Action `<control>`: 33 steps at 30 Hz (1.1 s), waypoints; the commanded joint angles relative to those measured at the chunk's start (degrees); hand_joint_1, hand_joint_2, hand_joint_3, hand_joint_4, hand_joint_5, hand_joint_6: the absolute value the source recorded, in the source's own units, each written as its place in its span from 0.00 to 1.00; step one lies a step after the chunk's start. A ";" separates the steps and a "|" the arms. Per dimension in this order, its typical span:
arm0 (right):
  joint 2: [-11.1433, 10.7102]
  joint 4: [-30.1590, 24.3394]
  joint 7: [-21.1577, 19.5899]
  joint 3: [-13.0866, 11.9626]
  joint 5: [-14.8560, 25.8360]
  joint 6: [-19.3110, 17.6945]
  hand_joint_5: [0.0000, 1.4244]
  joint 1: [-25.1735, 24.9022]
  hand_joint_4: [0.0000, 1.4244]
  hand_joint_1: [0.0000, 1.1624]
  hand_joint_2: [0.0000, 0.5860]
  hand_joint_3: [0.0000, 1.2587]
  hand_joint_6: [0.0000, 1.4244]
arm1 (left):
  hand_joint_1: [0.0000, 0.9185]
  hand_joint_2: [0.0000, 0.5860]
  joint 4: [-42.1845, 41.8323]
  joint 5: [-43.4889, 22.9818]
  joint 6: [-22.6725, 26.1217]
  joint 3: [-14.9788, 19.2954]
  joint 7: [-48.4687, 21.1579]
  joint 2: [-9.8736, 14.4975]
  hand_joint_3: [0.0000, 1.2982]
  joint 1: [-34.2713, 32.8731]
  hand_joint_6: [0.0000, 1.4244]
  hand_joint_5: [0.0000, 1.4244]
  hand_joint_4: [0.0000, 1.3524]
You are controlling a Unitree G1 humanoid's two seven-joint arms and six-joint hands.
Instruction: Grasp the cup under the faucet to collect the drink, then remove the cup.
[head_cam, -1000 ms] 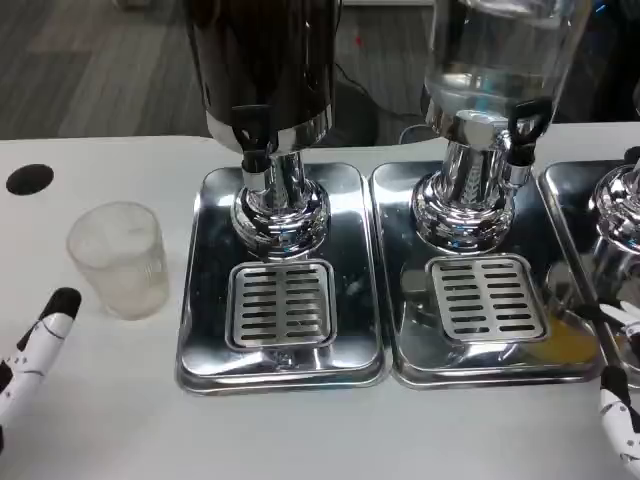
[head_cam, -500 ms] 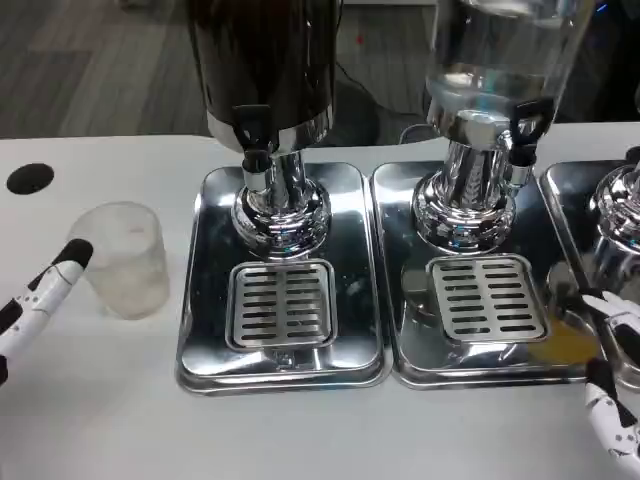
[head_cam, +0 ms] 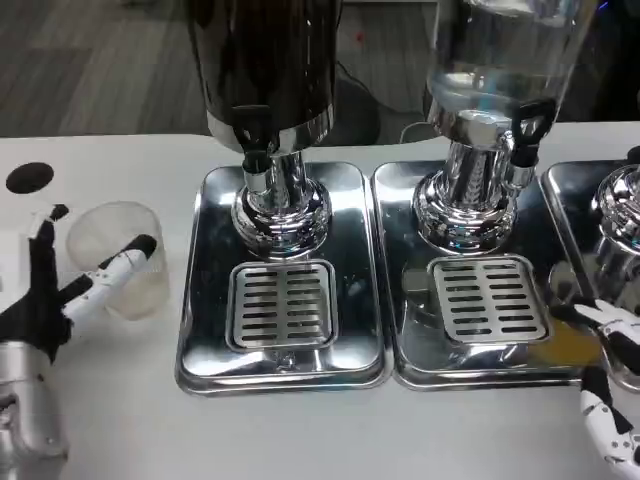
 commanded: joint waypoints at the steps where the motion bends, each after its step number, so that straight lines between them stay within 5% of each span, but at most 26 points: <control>1: -0.01 -1.26 0.73 0.01 0.53 -0.67 0.08 0.28 0.10 0.41 1.00 0.20 0.00 | 0.16 0.07 1.80 1.96 0.66 -2.67 0.24 1.26 0.15 -2.44 0.35 0.18 0.11; 9: 0.40 -1.32 1.40 0.90 0.58 -0.46 0.08 -1.13 0.10 0.41 1.00 0.20 0.00 | 0.17 0.09 1.16 3.45 1.99 -5.46 -0.85 3.17 0.16 -3.15 0.35 0.19 0.12; 19: 0.67 0.05 0.88 1.50 0.75 -1.93 0.08 -2.05 0.09 0.40 1.00 0.19 0.02 | 0.35 0.13 0.21 3.50 2.31 -6.50 -0.73 4.90 0.25 -2.05 0.41 0.32 0.25; 33: 0.48 0.69 0.86 1.11 1.09 -2.33 0.08 -2.04 0.09 0.40 1.00 0.19 0.02 | 0.36 0.16 -0.07 3.63 0.11 -7.40 3.04 4.26 0.32 -1.58 0.46 0.38 0.32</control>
